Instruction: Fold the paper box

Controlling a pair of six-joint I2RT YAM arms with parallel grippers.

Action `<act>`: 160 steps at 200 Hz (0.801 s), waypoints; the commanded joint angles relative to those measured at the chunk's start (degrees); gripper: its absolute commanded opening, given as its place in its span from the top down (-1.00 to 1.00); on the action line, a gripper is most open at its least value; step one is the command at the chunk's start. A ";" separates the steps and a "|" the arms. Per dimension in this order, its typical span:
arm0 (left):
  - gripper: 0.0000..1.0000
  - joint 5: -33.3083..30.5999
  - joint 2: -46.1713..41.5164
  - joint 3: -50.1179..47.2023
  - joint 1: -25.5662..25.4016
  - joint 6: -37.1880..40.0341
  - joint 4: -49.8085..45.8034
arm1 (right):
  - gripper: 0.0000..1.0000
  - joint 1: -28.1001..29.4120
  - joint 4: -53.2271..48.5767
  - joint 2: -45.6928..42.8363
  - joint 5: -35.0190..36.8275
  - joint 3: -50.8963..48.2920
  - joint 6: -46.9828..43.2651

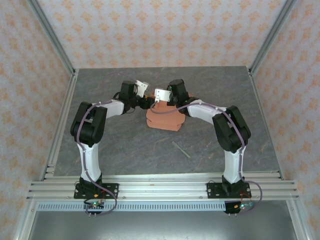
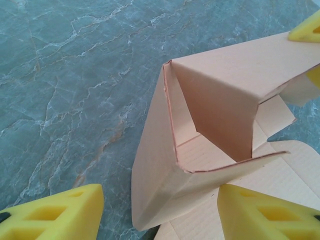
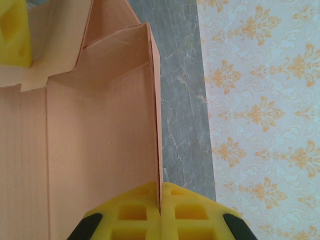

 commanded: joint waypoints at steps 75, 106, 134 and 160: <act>-0.25 -4.85 -3.53 -3.06 -1.97 3.80 3.88 | 1.00 1.89 6.35 -2.32 0.26 -4.00 -0.59; -0.31 -4.22 -4.17 -3.97 -2.03 4.61 4.53 | 1.00 1.89 4.64 -2.33 -0.22 -2.98 0.40; -0.36 -4.50 -4.01 -3.66 -2.07 5.76 4.08 | 1.00 1.84 4.00 -2.81 -0.64 -2.86 0.41; -0.37 -3.65 -3.63 -3.14 -1.93 5.96 3.86 | 1.00 1.69 3.73 -2.74 -0.42 -2.91 -0.43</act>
